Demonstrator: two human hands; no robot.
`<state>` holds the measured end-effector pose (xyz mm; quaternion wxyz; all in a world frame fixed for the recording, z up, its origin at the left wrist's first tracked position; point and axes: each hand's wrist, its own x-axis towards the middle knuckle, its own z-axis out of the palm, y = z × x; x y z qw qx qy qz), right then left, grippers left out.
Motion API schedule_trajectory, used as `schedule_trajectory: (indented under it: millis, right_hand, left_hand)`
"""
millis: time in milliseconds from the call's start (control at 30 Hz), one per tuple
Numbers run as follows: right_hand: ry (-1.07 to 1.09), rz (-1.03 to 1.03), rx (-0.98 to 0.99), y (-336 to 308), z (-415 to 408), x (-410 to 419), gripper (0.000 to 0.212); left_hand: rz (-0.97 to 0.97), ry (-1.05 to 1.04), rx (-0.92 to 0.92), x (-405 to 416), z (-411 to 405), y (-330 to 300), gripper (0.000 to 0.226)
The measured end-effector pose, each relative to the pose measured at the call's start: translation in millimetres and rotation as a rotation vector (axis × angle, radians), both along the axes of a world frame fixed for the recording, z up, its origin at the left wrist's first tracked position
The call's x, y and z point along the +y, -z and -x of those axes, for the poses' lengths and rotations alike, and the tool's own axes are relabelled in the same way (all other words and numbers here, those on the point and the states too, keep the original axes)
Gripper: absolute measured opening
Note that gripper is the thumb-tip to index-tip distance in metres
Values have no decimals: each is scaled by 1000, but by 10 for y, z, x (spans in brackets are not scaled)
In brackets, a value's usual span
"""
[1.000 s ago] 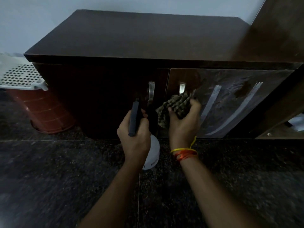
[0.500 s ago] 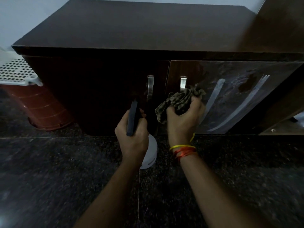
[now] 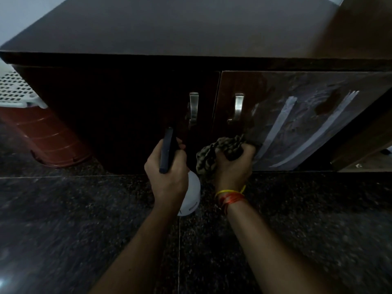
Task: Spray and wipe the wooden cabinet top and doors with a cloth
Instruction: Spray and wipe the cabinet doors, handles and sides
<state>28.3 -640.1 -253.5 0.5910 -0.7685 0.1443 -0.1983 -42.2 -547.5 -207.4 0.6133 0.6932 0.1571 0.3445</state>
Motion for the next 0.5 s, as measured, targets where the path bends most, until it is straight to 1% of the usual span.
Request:
schedule_trajectory:
  millis: [67, 133, 200, 267, 333, 433, 500]
  right_hand:
    - [5, 26, -84, -82, -19, 42, 44]
    - [12, 66, -112, -99, -11, 62, 42]
    - [-15, 52, -48, 1, -1, 67, 44]
    - [-77, 45, 67, 177, 34, 75, 46]
    - [-92, 22, 163, 350, 58, 63, 42]
    - [-28, -107, 280, 343, 24, 48, 39]
    - [22, -239, 253, 245, -12, 110, 40]
  left_hand:
    - [-2, 1, 1, 6, -45, 11, 13]
    - [-7, 13, -5, 17, -72, 14, 11]
    - [-12, 18, -12, 34, -81, 22, 10]
    - [-9, 25, -14, 52, -74, 50, 10]
    - [-5, 23, -8, 74, -50, 77, 10]
    - [1, 4, -4, 111, -42, 104, 12]
    - [0, -5, -7, 141, -71, 121, 13]
